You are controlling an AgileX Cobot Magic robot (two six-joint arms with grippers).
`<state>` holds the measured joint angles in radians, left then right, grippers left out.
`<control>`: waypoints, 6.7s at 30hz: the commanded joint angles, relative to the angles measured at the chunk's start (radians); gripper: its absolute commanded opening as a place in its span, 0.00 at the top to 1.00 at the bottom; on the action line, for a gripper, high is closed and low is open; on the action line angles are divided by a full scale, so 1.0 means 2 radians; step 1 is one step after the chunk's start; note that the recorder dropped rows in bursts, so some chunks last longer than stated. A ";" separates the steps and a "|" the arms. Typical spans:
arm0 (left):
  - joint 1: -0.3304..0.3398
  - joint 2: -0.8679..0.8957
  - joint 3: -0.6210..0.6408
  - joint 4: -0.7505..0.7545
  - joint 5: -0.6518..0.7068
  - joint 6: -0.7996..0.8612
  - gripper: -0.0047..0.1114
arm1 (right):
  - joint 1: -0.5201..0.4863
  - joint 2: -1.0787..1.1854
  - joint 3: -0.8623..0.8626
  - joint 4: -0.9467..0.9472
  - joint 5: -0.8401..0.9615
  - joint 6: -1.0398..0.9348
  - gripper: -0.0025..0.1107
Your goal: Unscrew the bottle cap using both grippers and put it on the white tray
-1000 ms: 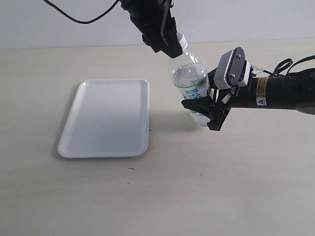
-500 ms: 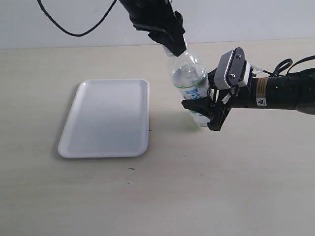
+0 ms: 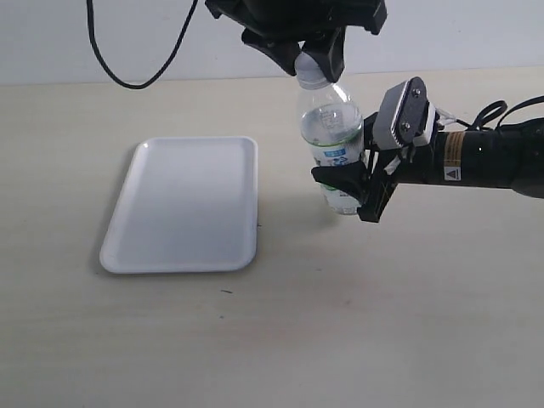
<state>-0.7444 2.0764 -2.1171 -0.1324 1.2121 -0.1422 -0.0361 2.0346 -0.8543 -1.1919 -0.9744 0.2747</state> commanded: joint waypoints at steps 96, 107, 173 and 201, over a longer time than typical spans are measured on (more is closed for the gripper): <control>0.063 -0.012 0.039 -0.145 0.004 0.428 0.24 | 0.001 -0.004 0.000 -0.010 -0.018 0.047 0.98; 0.063 -0.011 0.039 -0.146 0.004 0.435 0.34 | 0.001 -0.004 0.000 -0.010 -0.018 0.047 0.98; 0.039 0.001 0.031 -0.086 -0.010 0.079 0.96 | 0.001 -0.004 0.000 -0.011 -0.031 0.045 0.98; 0.005 0.001 -0.029 -0.010 -0.002 -0.298 0.96 | 0.001 -0.004 0.000 -0.009 -0.034 0.044 0.98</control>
<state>-0.7293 2.0802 -2.1662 -0.1596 1.2278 -0.6592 -0.0361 2.0360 -0.8543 -1.2230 -1.0086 0.3700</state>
